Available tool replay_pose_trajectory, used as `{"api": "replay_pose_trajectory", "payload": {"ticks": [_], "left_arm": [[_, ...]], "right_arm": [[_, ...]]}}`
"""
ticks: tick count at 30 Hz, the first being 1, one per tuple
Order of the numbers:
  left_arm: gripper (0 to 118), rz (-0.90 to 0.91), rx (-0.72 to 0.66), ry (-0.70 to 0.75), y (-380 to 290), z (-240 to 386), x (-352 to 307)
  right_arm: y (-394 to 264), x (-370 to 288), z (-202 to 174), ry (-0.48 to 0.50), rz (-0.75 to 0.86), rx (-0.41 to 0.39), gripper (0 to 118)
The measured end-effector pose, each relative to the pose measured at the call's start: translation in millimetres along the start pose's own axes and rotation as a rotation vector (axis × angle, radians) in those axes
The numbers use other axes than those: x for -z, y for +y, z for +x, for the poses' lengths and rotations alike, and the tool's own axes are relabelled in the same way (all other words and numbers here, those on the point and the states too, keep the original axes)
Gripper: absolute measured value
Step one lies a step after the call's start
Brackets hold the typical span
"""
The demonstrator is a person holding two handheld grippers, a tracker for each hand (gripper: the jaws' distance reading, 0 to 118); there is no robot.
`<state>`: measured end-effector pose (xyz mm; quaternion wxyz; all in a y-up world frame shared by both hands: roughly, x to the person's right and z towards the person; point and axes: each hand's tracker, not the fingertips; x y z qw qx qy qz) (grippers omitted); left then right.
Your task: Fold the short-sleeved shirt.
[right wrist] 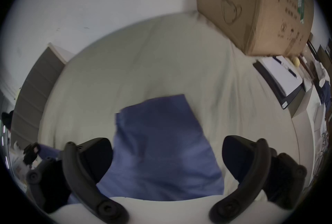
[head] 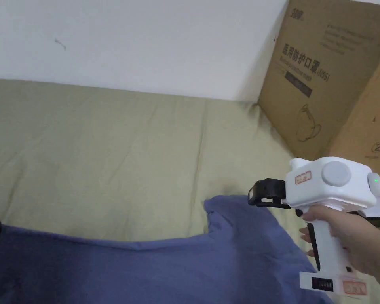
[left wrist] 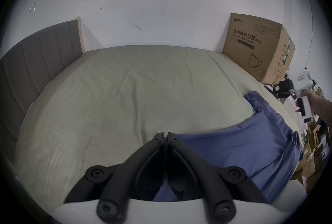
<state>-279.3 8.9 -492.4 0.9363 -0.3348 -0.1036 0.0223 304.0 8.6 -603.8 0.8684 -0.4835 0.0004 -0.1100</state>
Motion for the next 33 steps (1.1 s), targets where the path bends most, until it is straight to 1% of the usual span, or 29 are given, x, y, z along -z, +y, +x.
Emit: {"api": "replay_pose_trajectory", "payload": {"ticks": [1, 3, 4, 5, 7, 8, 9, 10, 11, 12, 13, 14, 15, 16, 17, 19, 20, 21, 24, 25, 28, 29, 32, 33], "left_arm": [[0, -0.003, -0.002, -0.004, -1, 1, 1], [0, -0.012, -0.012, -0.005, -5, 13, -2], [0, -0.014, -0.016, 0.002, -7, 14, -2], [0, -0.016, -0.021, 0.005, -8, 14, -2], [0, -0.034, -0.041, -0.001, -7, 11, 1], [0, -0.038, -0.044, 0.001, -7, 10, 1], [0, -0.043, -0.046, 0.005, -7, 10, 1], [0, -0.046, -0.039, 0.012, -4, 8, 1], [0, -0.048, -0.031, 0.016, -3, 8, 1], [0, -0.053, -0.02, 0.017, -2, 8, -1], [0, -0.057, -0.015, 0.02, -1, 8, -3], [0, -0.061, -0.011, 0.025, 1, 6, -4], [0, -0.064, -0.009, 0.029, 2, 4, -7], [0, -0.066, -0.015, 0.027, 3, 2, -10], [0, -0.072, -0.031, 0.021, 4, 0, -12], [0, -0.081, -0.07, 0.032, 2, -10, -13], [0, -0.079, -0.081, 0.031, 4, -12, -14], [0, -0.074, -0.095, 0.025, 6, -14, -15], [0, -0.059, -0.107, 0.018, 20, -21, -10], [0, -0.044, -0.119, 0.012, 25, -23, -8], [0, 0.007, -0.192, -0.01, 42, -24, -2], [0, 0.011, -0.206, -0.014, 46, -25, 0], [0, 0.06, -0.192, -0.02, 56, -10, -3], [0, 0.071, -0.177, -0.027, 57, -7, -3]], "right_arm": [[2, 7, 3, -0.007, 0.015, 0.006, 116], [6, 31, 15, -0.083, -0.068, 0.005, 112], [4, 40, 20, -0.142, -0.096, 0.0, 111], [0, 46, 22, -0.172, -0.113, -0.005, 108], [-6, 57, 32, -0.167, -0.218, -0.033, 85], [-9, 57, 32, -0.168, -0.225, -0.059, 83], [-11, 50, 27, -0.148, -0.162, -0.093, 81], [-9, 44, 25, -0.148, -0.153, -0.096, 70], [-9, 39, 25, -0.131, -0.154, -0.087, 49], [-11, 34, 26, -0.091, -0.14, -0.072, 0], [-9, 22, 26, -0.008, -0.14, -0.026, 0], [-10, 9, 27, -0.007, -0.098, -0.01, 0], [-10, -1, 29, 0.038, -0.081, 0.008, 0], [-11, -13, 31, 0.051, -0.039, 0.007, 0], [-23, -16, 15, 0.035, 0.011, 0.0, 0], [-27, -42, 16, 0.019, 0.106, 0.016, 0], [-29, -53, 18, 0.03, 0.138, 0.042, 0], [-29, -63, 29, 0.026, 0.177, 0.109, 0], [-31, -91, 32, 0.047, 0.283, 0.157, 0], [-24, -89, 37, 0.054, 0.295, 0.172, 0], [-17, -98, 31, 0.024, 0.381, 0.124, 0], [-19, -103, 23, 0.016, 0.425, 0.097, 0], [-24, -112, 14, 0.004, 0.529, 0.106, 0], [-24, -110, 17, 0.001, 0.525, 0.114, 0]]}}
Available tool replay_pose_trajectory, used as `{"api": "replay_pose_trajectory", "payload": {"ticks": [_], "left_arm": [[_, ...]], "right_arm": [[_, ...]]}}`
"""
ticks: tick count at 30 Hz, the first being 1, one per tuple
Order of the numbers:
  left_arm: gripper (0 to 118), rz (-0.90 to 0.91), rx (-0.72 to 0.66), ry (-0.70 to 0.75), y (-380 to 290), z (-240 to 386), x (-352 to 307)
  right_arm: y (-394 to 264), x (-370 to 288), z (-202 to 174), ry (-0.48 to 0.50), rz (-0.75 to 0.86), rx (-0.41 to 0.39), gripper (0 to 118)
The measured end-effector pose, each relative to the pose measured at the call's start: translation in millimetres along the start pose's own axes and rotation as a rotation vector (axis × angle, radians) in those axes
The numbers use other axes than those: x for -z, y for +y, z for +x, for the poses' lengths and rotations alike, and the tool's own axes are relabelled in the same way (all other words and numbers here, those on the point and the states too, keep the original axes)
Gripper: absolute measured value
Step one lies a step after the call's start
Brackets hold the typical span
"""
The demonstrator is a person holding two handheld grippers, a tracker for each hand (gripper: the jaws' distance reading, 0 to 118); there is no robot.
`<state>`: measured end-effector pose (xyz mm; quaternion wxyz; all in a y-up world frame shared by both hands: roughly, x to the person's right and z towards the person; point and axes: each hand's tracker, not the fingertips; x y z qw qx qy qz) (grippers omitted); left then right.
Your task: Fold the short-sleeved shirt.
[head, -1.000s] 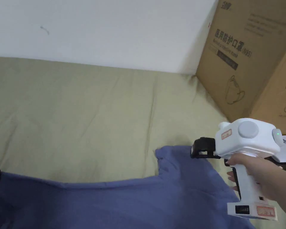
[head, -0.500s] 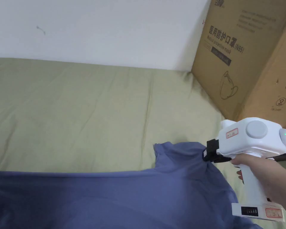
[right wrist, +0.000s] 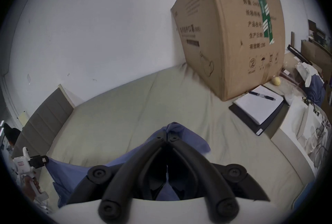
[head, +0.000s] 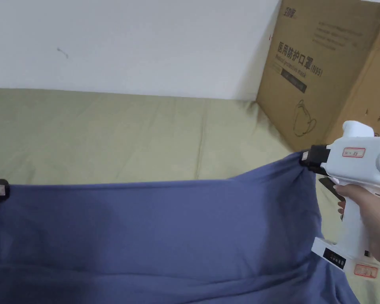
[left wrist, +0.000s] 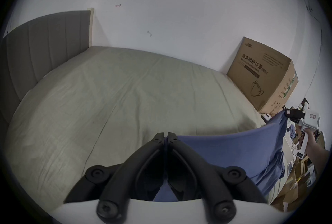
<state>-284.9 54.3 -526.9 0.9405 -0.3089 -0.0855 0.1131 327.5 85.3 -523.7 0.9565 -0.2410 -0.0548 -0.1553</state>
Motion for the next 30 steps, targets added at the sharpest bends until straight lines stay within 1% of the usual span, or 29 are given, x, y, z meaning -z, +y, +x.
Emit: {"api": "replay_pose_trajectory", "payload": {"ticks": [2, 3, 5, 7, 8, 9, 11, 13, 14, 15, 16, 17, 18, 19, 20, 21, 22, 23, 24, 25, 26, 27, 28, 29, 30], "left_arm": [[0, -0.015, 0.022, -0.002, -4, 10, -3], [0, -0.038, 0.03, 0.001, -10, 12, -4], [0, -0.071, 0.039, -0.018, -23, 5, -3], [0, -0.104, 0.048, -0.04, -38, -2, -12], [0, -0.126, 0.058, -0.038, -46, -4, -19], [0, -0.139, 0.064, -0.047, -55, -9, -30], [0, -0.178, 0.078, -0.1, -72, -15, -50], [0, -0.22, 0.112, -0.127, -94, -19, -67], [1, -0.229, 0.125, -0.128, -104, -20, -73], [1, -0.244, 0.138, -0.13, -113, -21, -77], [1, -0.258, 0.141, -0.127, -124, -24, -79], [1, -0.272, 0.144, -0.126, -131, -27, -79], [4, -0.278, 0.143, -0.122, -139, -30, -78], [8, -0.284, 0.142, -0.12, -146, -33, -77], [20, -0.292, 0.142, -0.108, -151, -34, -77], [48, -0.291, 0.14, -0.094, -155, -33, -76], [56, -0.29, 0.154, -0.053, -160, -32, -74], [65, -0.292, 0.165, -0.015, -163, -33, -73], [73, -0.292, 0.171, 0.036, -164, -30, -74], [96, -0.285, 0.16, 0.084, -166, -35, -67], [108, -0.243, 0.128, 0.085, -164, -33, -73], [109, -0.203, 0.095, 0.055, -158, -31, -83], [109, -0.16, 0.056, -0.016, -151, -27, -96], [109, -0.122, 0.037, -0.044, -143, -20, -106], [109, -0.063, 0.038, -0.053, -136, -11, -120]], "right_arm": [[-10, -6, 1, -0.02, -0.004, -0.002, 0], [-20, -13, 5, -0.018, -0.013, -0.005, 0], [-41, -34, 18, -0.002, -0.048, 0.015, 0], [-71, -67, 38, 0.023, -0.051, 0.101, 0], [-85, -85, 50, 0.009, -0.054, 0.136, 0], [-99, -103, 59, 0.014, -0.077, 0.156, 0], [-127, -130, 76, 0.026, -0.132, 0.172, 0], [-153, -149, 89, -0.009, -0.193, 0.144, 0], [-165, -155, 93, -0.001, -0.217, 0.133, 0], [-176, -159, 96, -0.013, -0.229, 0.115, 0], [-188, -164, 87, -0.034, -0.218, 0.096, 0], [-196, -166, 87, -0.039, -0.206, 0.097, 0], [-203, -163, 88, -0.048, -0.208, 0.094, 2], [-207, -160, 87, -0.097, -0.213, 0.086, 4], [-211, -156, 86, -0.13, -0.211, 0.081, 10], [-213, -154, 85, -0.133, -0.201, 0.089, 23], [-214, -152, 83, -0.153, -0.188, 0.087, 27], [-214, -152, 80, -0.183, -0.174, 0.06, 32], [-217, -154, 73, -0.233, -0.166, 0.035, 37], [-216, -155, 68, -0.252, -0.166, -0.009, 57], [-212, -159, 63, -0.253, -0.156, -0.039, 87], [-206, -166, 56, -0.24, -0.13, -0.045, 115], [-191, -177, 42, -0.175, -0.063, -0.062, 116], [-181, -185, 30, -0.143, -0.04, -0.076, 113], [-172, -197, 15, -0.104, -0.009, -0.094, 114]]}}
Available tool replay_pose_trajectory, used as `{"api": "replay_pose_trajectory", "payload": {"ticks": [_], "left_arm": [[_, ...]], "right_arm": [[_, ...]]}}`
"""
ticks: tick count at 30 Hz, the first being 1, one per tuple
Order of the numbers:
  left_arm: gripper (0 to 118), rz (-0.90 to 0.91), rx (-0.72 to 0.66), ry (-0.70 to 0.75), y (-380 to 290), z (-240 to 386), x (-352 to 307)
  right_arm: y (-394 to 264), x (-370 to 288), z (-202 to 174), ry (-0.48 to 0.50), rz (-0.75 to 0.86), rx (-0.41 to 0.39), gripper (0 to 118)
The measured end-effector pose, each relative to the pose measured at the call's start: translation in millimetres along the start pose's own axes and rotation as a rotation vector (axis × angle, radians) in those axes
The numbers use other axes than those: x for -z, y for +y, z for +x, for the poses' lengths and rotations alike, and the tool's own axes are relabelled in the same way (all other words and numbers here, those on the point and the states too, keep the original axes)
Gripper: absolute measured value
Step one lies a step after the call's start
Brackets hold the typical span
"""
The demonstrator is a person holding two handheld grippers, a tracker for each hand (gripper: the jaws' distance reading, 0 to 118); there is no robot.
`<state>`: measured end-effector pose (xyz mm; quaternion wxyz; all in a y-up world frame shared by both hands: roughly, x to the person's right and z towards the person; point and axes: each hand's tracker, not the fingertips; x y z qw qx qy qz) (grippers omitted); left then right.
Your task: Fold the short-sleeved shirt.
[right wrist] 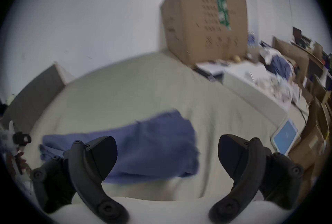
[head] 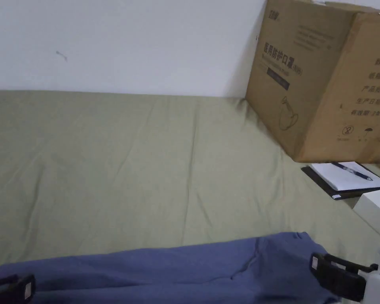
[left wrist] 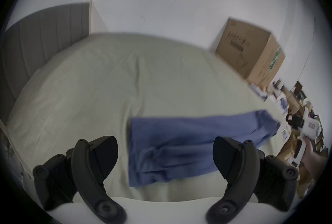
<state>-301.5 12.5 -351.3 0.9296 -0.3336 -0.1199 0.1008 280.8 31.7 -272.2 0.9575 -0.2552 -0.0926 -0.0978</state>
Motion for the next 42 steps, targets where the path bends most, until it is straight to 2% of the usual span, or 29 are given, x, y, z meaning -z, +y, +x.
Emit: {"api": "replay_pose_trajectory", "payload": {"ticks": [4, 5, 6, 7, 8, 9, 10, 11, 13, 15, 19, 25, 28, 30, 31, 32, 33, 34, 35, 36, 38, 39, 42], "left_arm": [[107, 0.239, 0.098, -0.007, 20, 43, -56], [103, 0.276, 0.119, -0.028, 22, 53, -66], [89, 0.353, 0.159, -0.03, 21, 65, -79], [68, 0.42, 0.191, -0.022, 21, 104, -95], [39, 0.48, 0.236, -0.002, 19, 118, -105], [3, 0.516, 0.26, 0.024, 16, 128, -113], [0, 0.554, 0.275, 0.05, 12, 135, -118], [0, 0.609, 0.275, 0.052, 6, 137, -124], [0, 0.678, 0.277, 0.031, -3, 145, -135], [0, 0.699, 0.298, 0.082, -6, 151, -142], [0, 0.698, 0.288, 0.077, -5, 152, -147], [0, 0.619, 0.182, 0.134, 5, 136, -147], [0, 0.364, 0.025, -0.061, 38, 81, -132], [0, 0.091, -0.219, -0.313, 55, 18, -97], [0, -0.028, -0.356, -0.494, 60, -15, -79], [0, -0.06, -0.491, -0.593, 55, -40, -61], [0, -0.077, -0.528, -0.601, 53, -56, -48], [1, -0.109, -0.492, -0.587, 54, -68, -36], [8, -0.14, -0.477, -0.582, 52, -66, -31], [37, -0.188, -0.46, -0.584, 51, -78, -18], [105, -0.273, -0.479, -0.61, 45, -98, 11], [116, -0.323, -0.505, -0.609, 36, -99, 21], [118, -0.392, -0.602, -0.605, 21, -126, 45]], "right_arm": [[32, -73, -75, 0.06, 0.332, -0.078, 114], [35, -87, -92, 0.081, 0.408, -0.089, 112], [27, -93, -100, 0.128, 0.478, -0.091, 106], [26, -103, -112, 0.166, 0.528, -0.094, 96], [22, -114, -126, 0.192, 0.59, -0.103, 76], [17, -123, -138, 0.186, 0.64, -0.118, 37], [15, -132, -149, 0.168, 0.679, -0.147, 5], [12, -137, -158, 0.139, 0.709, -0.184, 0], [7, -144, -166, 0.135, 0.729, -0.215, 0], [8, -144, -171, 0.142, 0.697, -0.207, 0], [12, -146, -173, 0.137, 0.669, -0.2, 0], [13, -144, -174, 0.135, 0.615, -0.215, 0], [13, -146, -167, 0.2, 0.538, -0.196, 0], [12, -145, -165, 0.22, 0.482, -0.214, 0], [11, -143, -163, 0.231, 0.455, -0.224, 0], [9, -139, -163, 0.233, 0.438, -0.231, 0], [7, -136, -164, 0.227, 0.428, -0.236, 0], [5, -132, -165, 0.226, 0.408, -0.246, 0], [3, -127, -167, 0.23, 0.382, -0.257, 0], [2, -122, -169, 0.231, 0.357, -0.268, 0], [-1, -113, -174, 0.237, 0.324, -0.285, 0], [-2, -109, -177, 0.241, 0.311, -0.29, 0], [-4, -99, -185, 0.249, 0.273, -0.304, 0]]}}
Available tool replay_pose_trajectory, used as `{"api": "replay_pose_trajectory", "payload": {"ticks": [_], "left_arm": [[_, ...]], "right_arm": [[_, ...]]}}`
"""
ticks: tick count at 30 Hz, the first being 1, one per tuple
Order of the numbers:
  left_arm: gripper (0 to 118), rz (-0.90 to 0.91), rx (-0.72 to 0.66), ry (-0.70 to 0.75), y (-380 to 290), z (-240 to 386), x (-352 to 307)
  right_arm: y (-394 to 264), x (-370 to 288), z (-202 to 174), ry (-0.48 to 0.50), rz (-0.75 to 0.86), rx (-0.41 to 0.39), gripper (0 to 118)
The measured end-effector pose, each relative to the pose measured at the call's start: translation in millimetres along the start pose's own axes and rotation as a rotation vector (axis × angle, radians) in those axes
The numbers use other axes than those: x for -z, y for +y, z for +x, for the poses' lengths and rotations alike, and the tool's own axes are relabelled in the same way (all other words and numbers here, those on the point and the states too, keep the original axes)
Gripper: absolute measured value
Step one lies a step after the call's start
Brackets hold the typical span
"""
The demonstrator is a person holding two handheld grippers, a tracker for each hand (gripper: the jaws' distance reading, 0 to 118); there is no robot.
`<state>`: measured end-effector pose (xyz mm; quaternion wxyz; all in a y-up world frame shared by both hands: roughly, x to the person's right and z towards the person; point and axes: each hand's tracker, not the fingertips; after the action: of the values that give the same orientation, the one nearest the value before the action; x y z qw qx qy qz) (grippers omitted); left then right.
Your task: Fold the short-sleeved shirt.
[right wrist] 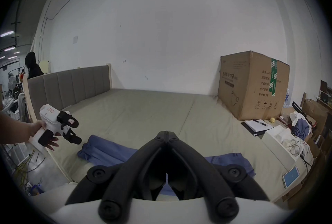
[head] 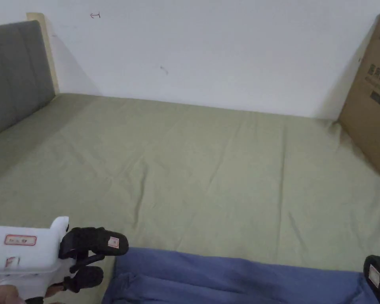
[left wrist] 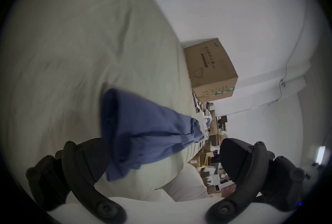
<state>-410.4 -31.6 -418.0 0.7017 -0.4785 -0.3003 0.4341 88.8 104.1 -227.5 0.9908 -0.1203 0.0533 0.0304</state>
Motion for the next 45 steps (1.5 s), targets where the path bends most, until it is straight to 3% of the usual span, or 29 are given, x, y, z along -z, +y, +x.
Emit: {"api": "replay_pose_trajectory", "payload": {"ticks": [4, 7, 8, 11, 13, 14, 15, 16, 17, 18, 20, 23, 27, 31, 35, 36, 37, 42, 45], "left_arm": [[118, -0.057, -0.089, -0.029, 3, -49, 28], [118, -0.093, -0.144, -0.301, 12, -65, 41], [118, -0.113, -0.166, -0.332, 14, -66, 53], [117, -0.144, -0.127, -0.279, 16, -56, 76], [110, -0.161, 0.012, -0.141, 17, -44, 83], [89, -0.149, 0.105, -0.017, 15, -37, 85], [27, -0.128, 0.214, 0.203, 13, -36, 89], [7, -0.12, 0.283, 0.375, 13, -48, 93], [7, -0.091, 0.025, 0.036, 17, -75, 90], [7, -0.049, -0.058, 0.02, 17, -82, 91], [7, -0.059, 0.045, 0.047, 18, -77, 92], [7, -0.056, 0.036, 0.078, 20, -82, 89], [8, -0.049, 0.069, 0.281, 8, -22, 83], [8, -0.064, 0.38, 0.588, -7, 58, 63], [7, -0.03, 0.765, 1.128, -49, 135, 84], [8, -0.028, 0.804, 1.148, -56, 143, 92], [8, -0.039, 0.794, 1.098, -50, 145, 94], [8, -0.144, 0.295, 0.496, -45, 163, 143], [8, -0.188, 0.234, 0.398, -41, 166, 195]], "right_arm": [[-4, 17, -9, 0.025, -0.046, -0.013, 0], [-9, 31, -17, 0.056, -0.094, -0.007, 0], [-11, 36, -20, 0.068, -0.108, -0.005, 0], [-15, 46, -29, 0.089, -0.132, -0.011, 0], [-17, 48, -33, 0.1, -0.138, -0.009, 0], [-18, 48, -34, 0.108, -0.141, -0.005, 0], [-18, 47, -35, 0.114, -0.143, -0.001, 0], [-19, 45, -35, 0.116, -0.144, 0.0, 0], [-20, 44, -35, 0.117, -0.146, -0.001, 0], [-21, 42, -36, 0.119, -0.149, -0.004, 0], [-23, 39, -34, 0.117, -0.157, -0.004, 0], [-23, 33, -30, 0.119, -0.175, 0.021, 0], [-18, 22, -18, 0.116, -0.177, 0.066, 0], [-14, 6, -7, 0.126, -0.142, 0.084, 0], [-14, -9, 4, 0.113, -0.112, 0.089, 0], [-14, -11, 7, 0.116, -0.109, 0.095, 0], [-14, -13, 11, 0.119, -0.105, 0.109, 0], [-16, -24, 30, 0.121, -0.092, 0.162, 0], [-17, -29, 42, 0.098, -0.094, 0.176, 0]]}}
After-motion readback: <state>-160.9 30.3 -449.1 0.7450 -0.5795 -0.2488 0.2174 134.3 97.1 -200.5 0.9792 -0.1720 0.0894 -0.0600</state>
